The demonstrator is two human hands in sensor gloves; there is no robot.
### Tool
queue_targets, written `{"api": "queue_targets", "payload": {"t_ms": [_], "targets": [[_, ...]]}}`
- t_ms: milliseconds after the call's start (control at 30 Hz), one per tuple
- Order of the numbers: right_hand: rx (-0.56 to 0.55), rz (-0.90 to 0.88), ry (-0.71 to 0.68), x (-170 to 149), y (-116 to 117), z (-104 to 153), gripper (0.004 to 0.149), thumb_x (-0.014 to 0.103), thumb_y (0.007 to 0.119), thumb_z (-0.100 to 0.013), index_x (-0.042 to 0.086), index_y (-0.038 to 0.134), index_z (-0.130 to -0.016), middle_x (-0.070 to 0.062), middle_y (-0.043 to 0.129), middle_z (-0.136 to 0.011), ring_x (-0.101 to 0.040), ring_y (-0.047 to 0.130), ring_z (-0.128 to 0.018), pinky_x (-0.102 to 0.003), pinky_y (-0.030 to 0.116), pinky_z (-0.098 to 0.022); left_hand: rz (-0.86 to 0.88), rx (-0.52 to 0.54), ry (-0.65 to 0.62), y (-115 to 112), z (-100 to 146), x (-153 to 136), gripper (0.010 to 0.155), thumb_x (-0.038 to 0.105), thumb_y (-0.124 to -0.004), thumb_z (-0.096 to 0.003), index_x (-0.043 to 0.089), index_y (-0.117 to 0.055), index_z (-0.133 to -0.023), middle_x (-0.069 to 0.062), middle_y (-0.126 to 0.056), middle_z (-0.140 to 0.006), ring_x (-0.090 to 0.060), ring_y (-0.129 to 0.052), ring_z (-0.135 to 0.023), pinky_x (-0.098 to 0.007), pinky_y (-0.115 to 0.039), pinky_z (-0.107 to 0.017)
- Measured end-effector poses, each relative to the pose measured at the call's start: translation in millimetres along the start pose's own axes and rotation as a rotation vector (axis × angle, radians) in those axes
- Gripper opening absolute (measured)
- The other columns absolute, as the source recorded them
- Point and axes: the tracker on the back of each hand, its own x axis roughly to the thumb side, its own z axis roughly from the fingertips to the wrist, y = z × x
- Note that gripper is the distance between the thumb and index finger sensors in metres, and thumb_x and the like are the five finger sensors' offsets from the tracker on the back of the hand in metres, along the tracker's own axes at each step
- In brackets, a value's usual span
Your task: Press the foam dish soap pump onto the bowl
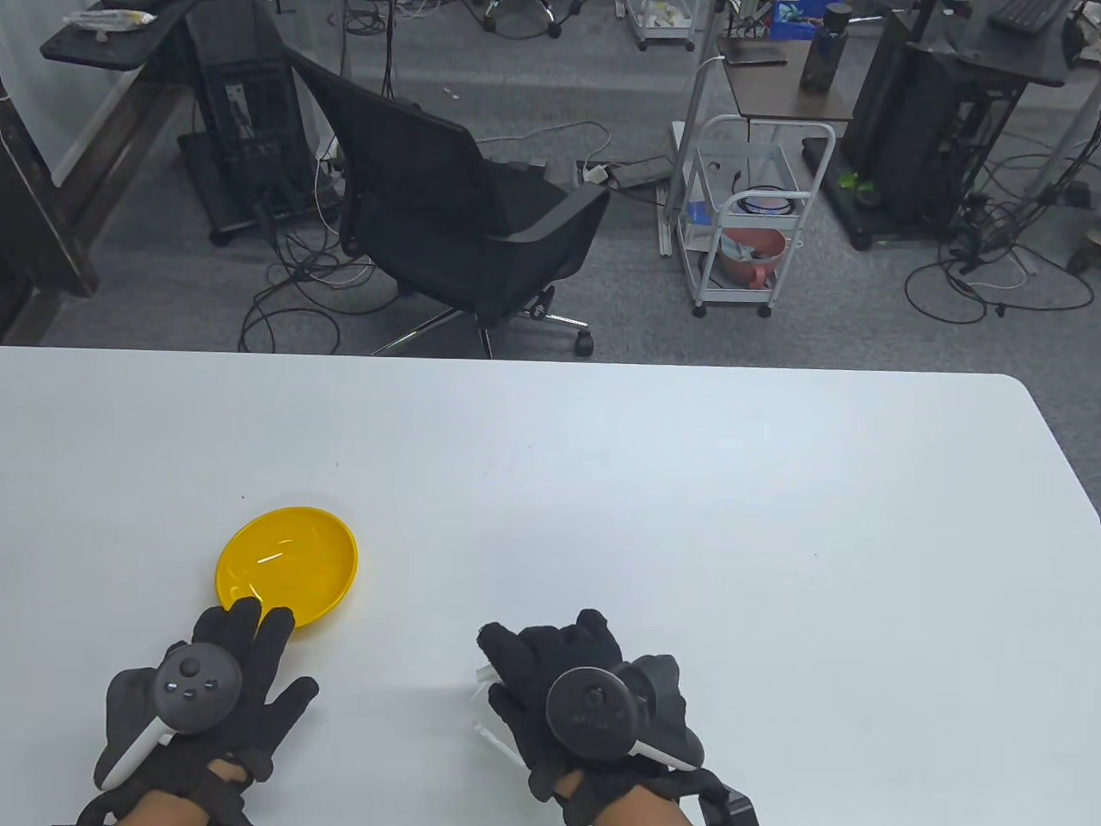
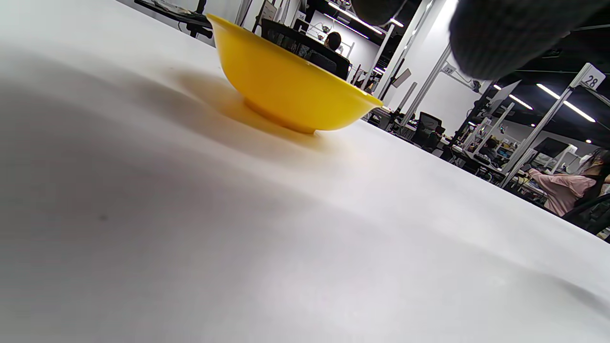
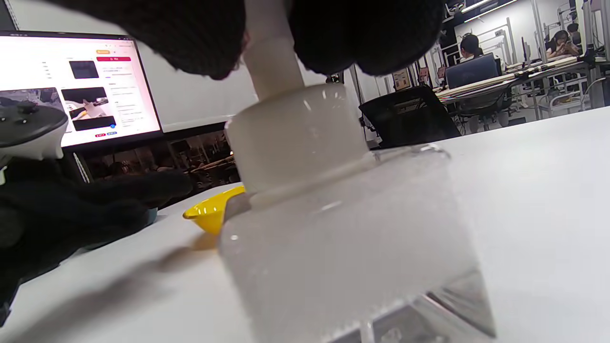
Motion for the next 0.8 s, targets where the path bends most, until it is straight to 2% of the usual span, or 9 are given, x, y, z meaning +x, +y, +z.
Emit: {"api": "queue_targets", "payload": {"t_ms": [200,300,400,500,667,800], "targets": [[-0.056,-0.038,-0.005,-10,21,16,0.059,0.039,0.082,-0.050,0.023,0.065,-0.104,-0.012,0.072,-0.090,-0.040,0.075,-0.074,-0.071,0.039,-0.065,-0.003,0.012,0.004,1,1,-1,0.080,0.072,-0.063,-0.0475,0.043,-0.027,-0.112,0.008,-0.012,-0.117,-0.036,-0.013,-0.114,-0.064,-0.018,-0.075],[-0.128,-0.103,-0.005,-16,28,21,0.060,0.040,0.081,-0.050,0.024,0.064,-0.105,-0.013,0.070,-0.091,-0.042,0.073,-0.076,-0.071,0.039,-0.065,-0.024,0.082,0.056,6,2,-4,0.079,0.072,-0.063,-0.0475,0.042,-0.029,-0.112,0.008,-0.016,-0.117,-0.037,-0.018,-0.114,-0.064,-0.020,-0.075],[-0.125,-0.154,-0.011,-20,34,23,0.064,0.041,0.081,-0.050,0.026,0.058,-0.108,-0.013,0.066,-0.096,-0.044,0.069,-0.080,-0.071,0.036,-0.065,0.007,0.103,0.094,9,2,-10,0.079,0.072,-0.064,-0.0475,0.041,-0.030,-0.112,0.007,-0.017,-0.117,-0.038,-0.020,-0.114,-0.063,-0.021,-0.075],[-0.122,-0.154,-0.024,-21,32,24,0.068,0.045,0.081,-0.050,0.026,0.055,-0.109,-0.013,0.059,-0.101,-0.044,0.064,-0.085,-0.071,0.034,-0.066,0.019,0.101,0.108,10,0,-15,0.079,0.072,-0.063,-0.0475,0.041,-0.030,-0.112,0.007,-0.017,-0.117,-0.037,-0.020,-0.114,-0.063,-0.021,-0.075],[-0.189,-0.204,-0.059,-21,24,28,0.071,0.048,0.081,-0.050,0.027,0.052,-0.111,-0.013,0.050,-0.106,-0.046,0.056,-0.092,-0.072,0.032,-0.065,0.018,0.104,0.112,11,0,-15,0.079,0.072,-0.063,-0.0476,0.041,-0.030,-0.112,0.007,-0.017,-0.117,-0.037,-0.020,-0.114,-0.063,-0.021,-0.075],[-0.160,-0.235,-0.037,-27,21,27,0.074,0.051,0.080,-0.050,0.025,0.048,-0.112,-0.013,0.046,-0.108,-0.047,0.050,-0.096,-0.072,0.028,-0.066,0.015,0.111,0.117,11,-1,-16,0.079,0.072,-0.063,-0.0475,0.041,-0.030,-0.112,0.007,-0.017,-0.117,-0.037,-0.020,-0.114,-0.063,-0.021,-0.075]]}}
